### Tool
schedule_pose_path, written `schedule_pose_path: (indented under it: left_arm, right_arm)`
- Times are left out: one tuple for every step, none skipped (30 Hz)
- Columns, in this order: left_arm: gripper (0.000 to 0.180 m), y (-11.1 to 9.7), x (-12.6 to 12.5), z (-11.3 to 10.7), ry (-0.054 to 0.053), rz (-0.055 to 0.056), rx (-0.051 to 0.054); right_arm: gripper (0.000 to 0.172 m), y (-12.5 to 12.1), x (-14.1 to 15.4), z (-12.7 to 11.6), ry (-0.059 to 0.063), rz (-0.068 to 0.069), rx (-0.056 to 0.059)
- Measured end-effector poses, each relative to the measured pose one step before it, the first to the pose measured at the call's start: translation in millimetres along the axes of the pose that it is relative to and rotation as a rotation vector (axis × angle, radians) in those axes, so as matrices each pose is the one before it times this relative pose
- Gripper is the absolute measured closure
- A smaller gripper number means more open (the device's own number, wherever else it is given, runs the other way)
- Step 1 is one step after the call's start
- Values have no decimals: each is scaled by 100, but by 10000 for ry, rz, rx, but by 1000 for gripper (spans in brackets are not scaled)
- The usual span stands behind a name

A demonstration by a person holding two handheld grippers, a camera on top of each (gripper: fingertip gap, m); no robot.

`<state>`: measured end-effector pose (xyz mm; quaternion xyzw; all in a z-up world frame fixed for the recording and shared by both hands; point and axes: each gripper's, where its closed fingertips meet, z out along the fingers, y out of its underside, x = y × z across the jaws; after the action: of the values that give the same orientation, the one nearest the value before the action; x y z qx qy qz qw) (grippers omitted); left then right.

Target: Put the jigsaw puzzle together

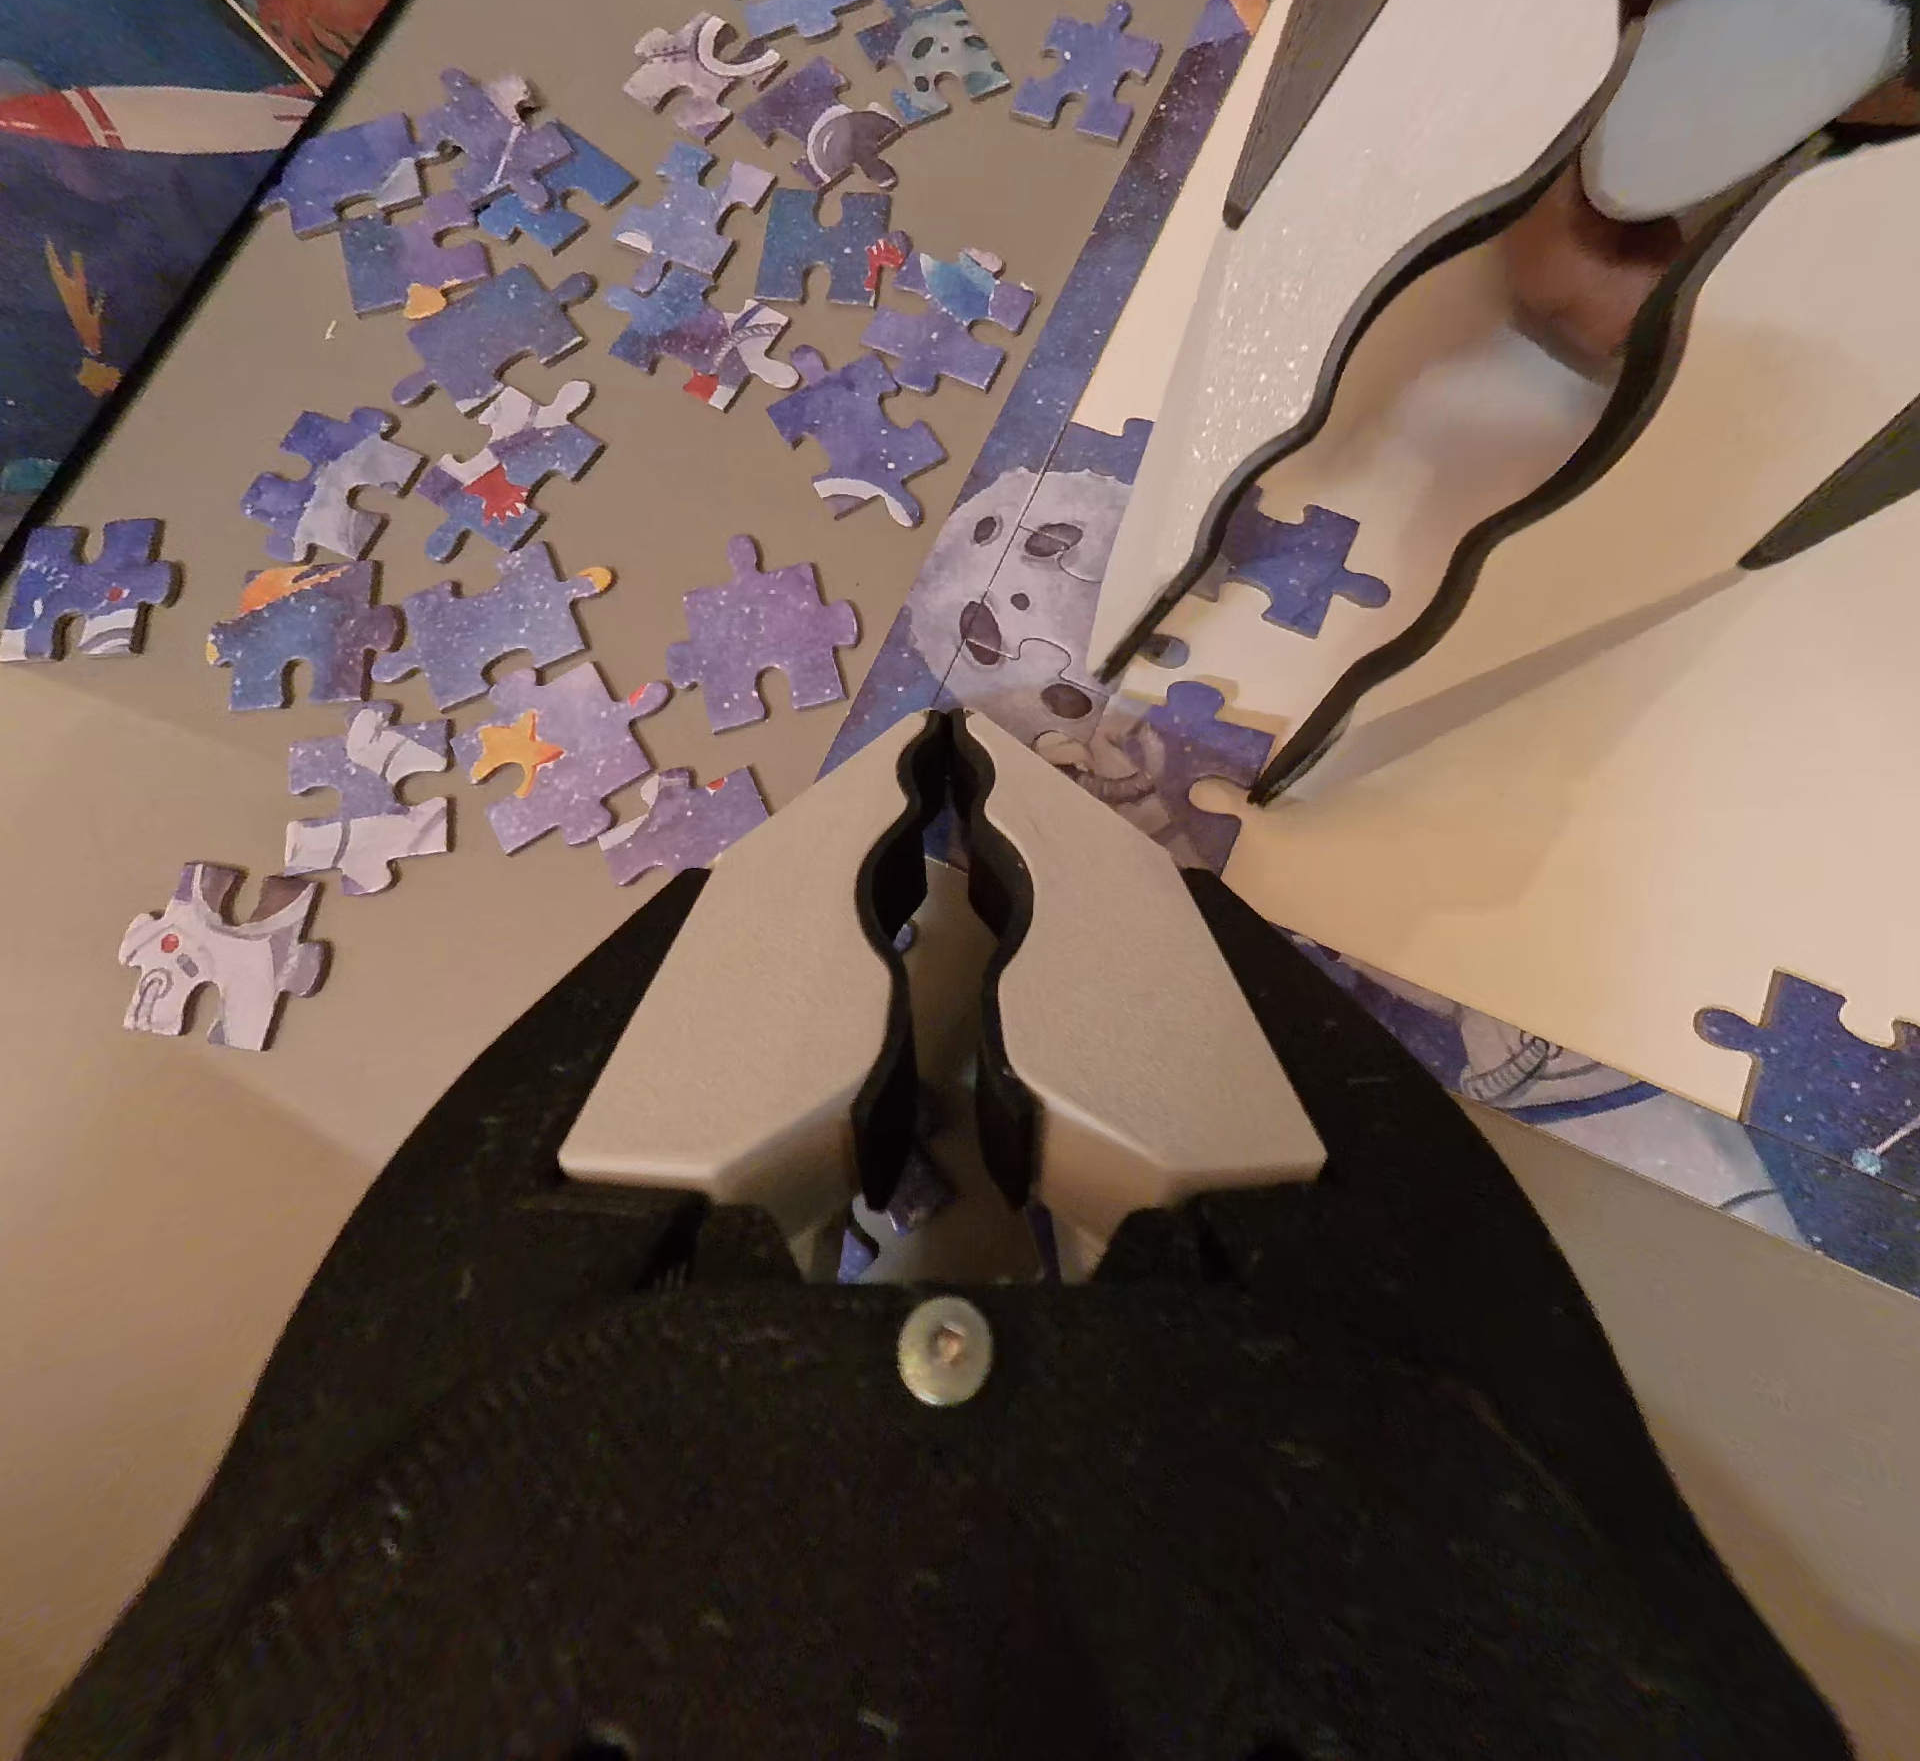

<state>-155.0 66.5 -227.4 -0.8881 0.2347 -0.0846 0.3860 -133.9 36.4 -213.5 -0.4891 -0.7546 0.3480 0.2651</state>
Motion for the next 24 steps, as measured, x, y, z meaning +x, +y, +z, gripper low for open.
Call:
schedule_pose_path:
  left_arm:
    - [180, -5, 2, 4, 7, -8, 2]
    - [180, -4, -3, -11, 6, -8, 3]
    - [180, -8, -3, 6, 4, -6, 4]
    - [180, 0, -5, -3, 5, -8, 5]
    - [180, -8, -1, -9, 7, -10, 6]
    - [180, -1, -9, 1, 5, -10, 1]
    - [180, 26, 6, 18, 11, -6, -21]
    - [180, 12, -13, 11, -4, -3, -12]
    - [180, -2, -3, 1, -2, 0, 2]
    - [180, 1, -7, 2, 0, -8, -2]
    - [180, 1, -12, -1, 2, -11, 0]
    - [180, 3, -18, -1, -2, -10, -1]
    - [180, -1, -18, 2, -6, -5, -1]
    - [180, 1, -5, -1, -5, -2, -1]
    - [180, 12, -9, 3, -2, -3, -1]
    - [180, -1, -15, 2, -2, -2, -1]
    - [180, 1, -3, -1, -1, 2, -1]
    - [180, -1, 0, 2, -5, 3, -2]
    - [180, 5, -17, -3, -10, 5, -4]
    - [180, -3, 0, 3, -5, 4, 0]
    - [180, 4, -9, -4, 0, 0, -1]
    - [180, 1, 1, -1, 0, -2, -1]
    - [180, 0, -7, 0, -4, 3, 0]
    - [180, 5, -6, -4, -9, 9, -2]
  right_arm:
    - [143, -141, 97, -108, 40, 3, 89]
    - [142, -183, 117, -123, 69, -26, 116]
    - [142, -265, 146, -154, 107, -65, 156]
    - [142, -321, 211, -183, 156, -105, 189]
    - [142, -328, 231, -186, 182, -132, 184]
    - [143, -260, 188, -164, 152, -154, 137]
    - [144, -140, 133, -124, 124, -171, 73]
    - [145, -71, 126, -95, 141, -173, 32]
    - [146, -30, 69, -47, 102, -173, 15]
    - [146, 20, -67, 10, 20, -152, -17]
    - [146, 101, -117, 41, -26, -102, -61]
    - [145, 132, -234, 52, -121, -60, -78]
    - [143, 162, -320, 70, -207, 17, -74]
    - [140, 240, -338, 87, -265, 134, -97]
    - [136, 334, -379, 117, -329, 207, -130]
    - [130, 321, -303, 106, -288, 182, -118]
    - [128, 289, -118, 85, -145, 86, -95]
    - [128, 229, 21, 80, -23, -26, -82]
    - [128, 153, 68, 99, 38, -81, -68]
    - [130, 74, 25, 136, 41, -87, -64]
    - [130, 81, -47, 158, 24, -107, -93]
    - [131, 154, -29, 185, 66, -172, -155]
    - [132, 120, 11, 122, 142, -263, -146]
    - [134, -56, 68, 9, 199, -305, -46]
